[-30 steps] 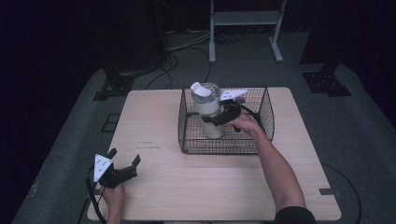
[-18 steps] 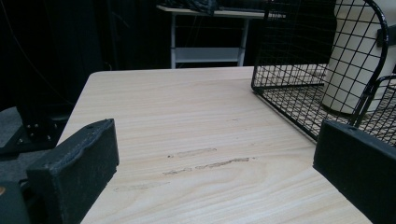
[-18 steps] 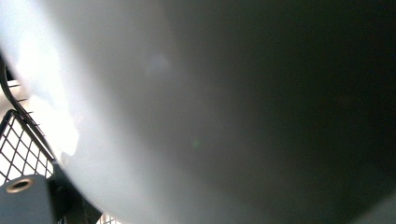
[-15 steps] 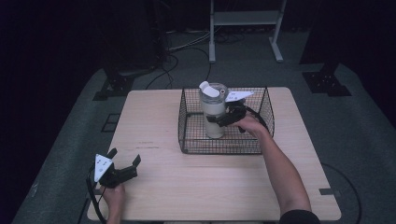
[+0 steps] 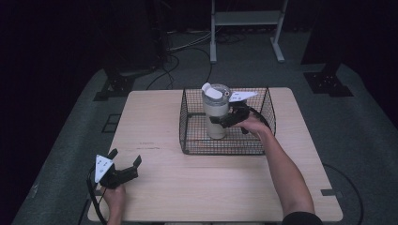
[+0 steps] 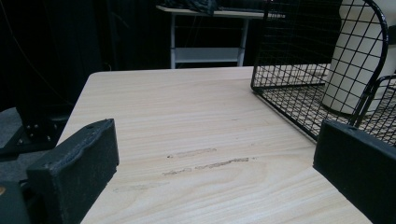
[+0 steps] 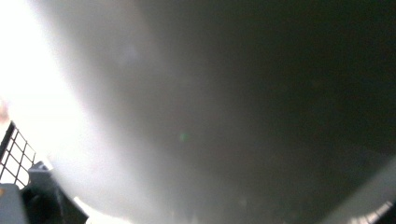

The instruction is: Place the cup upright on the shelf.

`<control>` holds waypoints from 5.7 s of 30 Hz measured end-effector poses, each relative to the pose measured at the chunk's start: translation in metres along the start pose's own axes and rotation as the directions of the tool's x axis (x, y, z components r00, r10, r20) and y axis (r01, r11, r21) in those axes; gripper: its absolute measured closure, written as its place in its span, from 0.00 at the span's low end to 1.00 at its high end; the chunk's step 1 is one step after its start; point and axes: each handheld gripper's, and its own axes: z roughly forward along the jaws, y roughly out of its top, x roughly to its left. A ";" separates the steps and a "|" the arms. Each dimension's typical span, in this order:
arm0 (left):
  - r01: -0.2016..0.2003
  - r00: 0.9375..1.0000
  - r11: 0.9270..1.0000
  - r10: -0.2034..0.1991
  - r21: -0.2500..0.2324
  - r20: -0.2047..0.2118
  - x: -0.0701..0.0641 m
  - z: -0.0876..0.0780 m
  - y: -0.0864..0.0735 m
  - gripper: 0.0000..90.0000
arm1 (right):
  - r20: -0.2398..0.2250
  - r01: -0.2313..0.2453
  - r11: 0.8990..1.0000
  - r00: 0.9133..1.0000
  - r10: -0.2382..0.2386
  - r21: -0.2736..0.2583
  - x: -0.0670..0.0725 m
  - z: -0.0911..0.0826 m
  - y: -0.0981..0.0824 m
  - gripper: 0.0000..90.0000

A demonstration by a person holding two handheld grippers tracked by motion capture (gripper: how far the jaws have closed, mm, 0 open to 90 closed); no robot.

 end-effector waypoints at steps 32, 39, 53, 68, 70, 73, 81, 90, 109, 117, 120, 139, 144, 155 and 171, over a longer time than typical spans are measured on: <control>-0.002 1.000 1.000 0.002 -0.001 0.000 0.000 0.000 0.000 0.00 | 0.094 0.060 0.998 0.994 -0.062 0.029 0.016 -0.017 0.004 0.00; -0.001 1.000 1.000 0.001 -0.002 -0.001 0.000 0.000 0.000 0.00 | 0.090 0.053 0.997 0.994 -0.058 0.057 0.018 -0.020 0.008 0.00; -0.003 1.000 1.000 0.003 -0.005 -0.001 0.000 0.000 0.000 0.00 | 0.114 0.044 0.993 0.992 -0.056 0.108 0.021 -0.028 0.013 0.00; -0.005 1.000 1.000 0.005 -0.004 -0.003 -0.001 0.001 0.000 0.00 | 0.168 0.044 0.994 0.984 -0.060 0.098 0.034 -0.047 0.023 0.00; -0.003 1.000 1.000 0.003 -0.005 -0.003 0.000 0.000 0.000 0.00 | 0.171 0.039 0.993 0.984 -0.058 0.112 0.034 -0.047 0.023 0.00; -0.003 1.000 1.000 0.003 -0.006 -0.003 0.000 0.000 0.000 0.00 | 0.179 0.031 0.993 0.983 -0.051 0.110 0.036 -0.051 0.024 0.00; -0.002 1.000 1.000 0.002 -0.006 -0.005 -0.001 0.000 0.000 0.00 | 0.240 -0.007 0.997 0.971 -0.013 0.082 0.042 -0.063 0.022 0.00; -0.005 1.000 1.000 0.005 -0.005 -0.008 -0.001 0.001 0.000 0.00 | 0.261 -0.012 0.999 0.965 -0.002 0.049 0.057 -0.087 0.022 0.00; -0.019 1.000 1.000 0.019 -0.003 -0.004 -0.002 0.000 0.000 0.00 | 0.204 -0.071 0.997 0.976 0.071 -0.006 0.084 -0.138 -0.003 0.00; -0.023 1.000 1.000 0.023 -0.001 -0.004 -0.003 0.001 0.000 0.00 | 0.187 -0.077 0.997 0.980 0.073 0.011 0.089 -0.146 -0.013 0.00; -0.024 1.000 1.000 0.024 -0.001 -0.004 -0.003 0.001 0.000 0.00 | 0.184 -0.084 0.996 0.980 0.081 0.009 0.090 -0.149 -0.015 0.00; -0.020 1.000 1.000 0.020 -0.002 -0.008 -0.003 0.001 0.000 0.00 | 0.180 -0.111 0.993 0.978 0.102 0.040 0.098 -0.164 -0.038 0.00; -0.023 1.000 1.000 0.023 -0.003 -0.009 -0.003 0.001 0.000 0.00 | 0.182 -0.120 0.992 0.977 0.111 0.041 0.098 -0.169 -0.045 0.00; -0.027 1.000 1.000 0.027 0.000 -0.010 -0.004 0.001 0.000 0.00 | 0.206 -0.145 0.989 0.969 0.134 0.039 0.099 -0.185 -0.059 0.00; -0.034 0.999 0.999 0.034 0.005 -0.009 -0.005 0.001 0.000 0.00 | 0.231 -0.183 0.982 0.958 0.168 0.045 0.102 -0.200 -0.086 0.00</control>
